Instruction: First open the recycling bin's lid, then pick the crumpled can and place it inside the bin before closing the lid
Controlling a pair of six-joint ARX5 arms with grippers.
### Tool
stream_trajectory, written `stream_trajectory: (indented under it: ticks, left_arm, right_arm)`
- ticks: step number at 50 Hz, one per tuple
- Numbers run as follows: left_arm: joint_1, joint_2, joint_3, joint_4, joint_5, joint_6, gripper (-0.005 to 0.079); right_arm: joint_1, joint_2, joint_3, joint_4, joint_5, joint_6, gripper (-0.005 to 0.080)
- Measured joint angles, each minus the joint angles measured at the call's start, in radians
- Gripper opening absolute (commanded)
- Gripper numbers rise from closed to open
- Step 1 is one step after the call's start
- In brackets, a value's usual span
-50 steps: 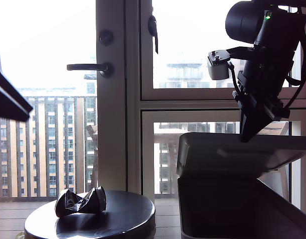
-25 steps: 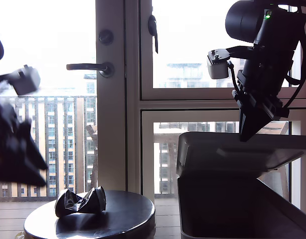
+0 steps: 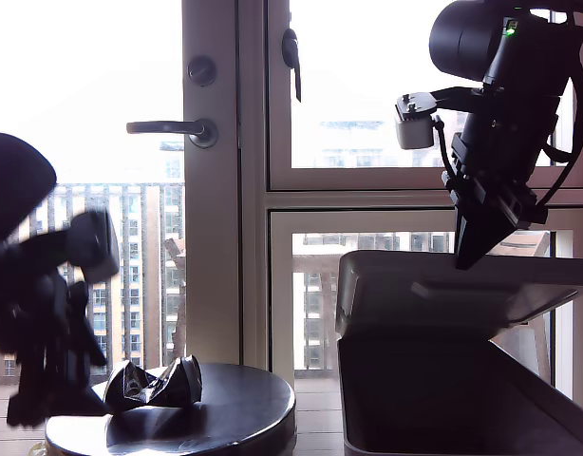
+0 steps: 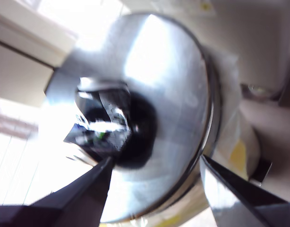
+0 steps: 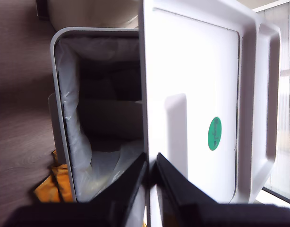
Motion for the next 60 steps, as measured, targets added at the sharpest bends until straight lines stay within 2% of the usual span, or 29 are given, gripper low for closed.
stream_trajectory:
  ticks: [10, 18, 27, 45, 60]
  left_arm:
    - [-0.019, 0.095, 0.056, 0.137, -0.025, 0.1, 0.0496]
    - [-0.024, 0.159, 0.164, 0.156, -0.031, 0.116, 0.0498]
    - [-0.024, 0.228, 0.243, 0.092, -0.032, 0.119, 0.0498]
    - [-0.023, 0.239, 0.294, 0.0, -0.032, 0.124, 0.0498]
    - [-0.011, 0.29, 0.31, -0.007, -0.04, 0.203, 0.0498]
  right_arm:
    - [0.0, 0.0, 0.0, 0.0, 0.0, 0.003, -0.0013]
    - [0.0, 0.0, 0.0, 0.0, 0.0, 0.004, -0.0013]
    - [0.0, 0.0, 0.0, 0.0, 0.0, 0.004, -0.0013]
    - [0.0, 0.0, 0.0, 0.012, 0.0, 0.004, -0.0013]
    - [0.001, 0.0, 0.0, 0.024, -0.004, 0.011, -0.0013]
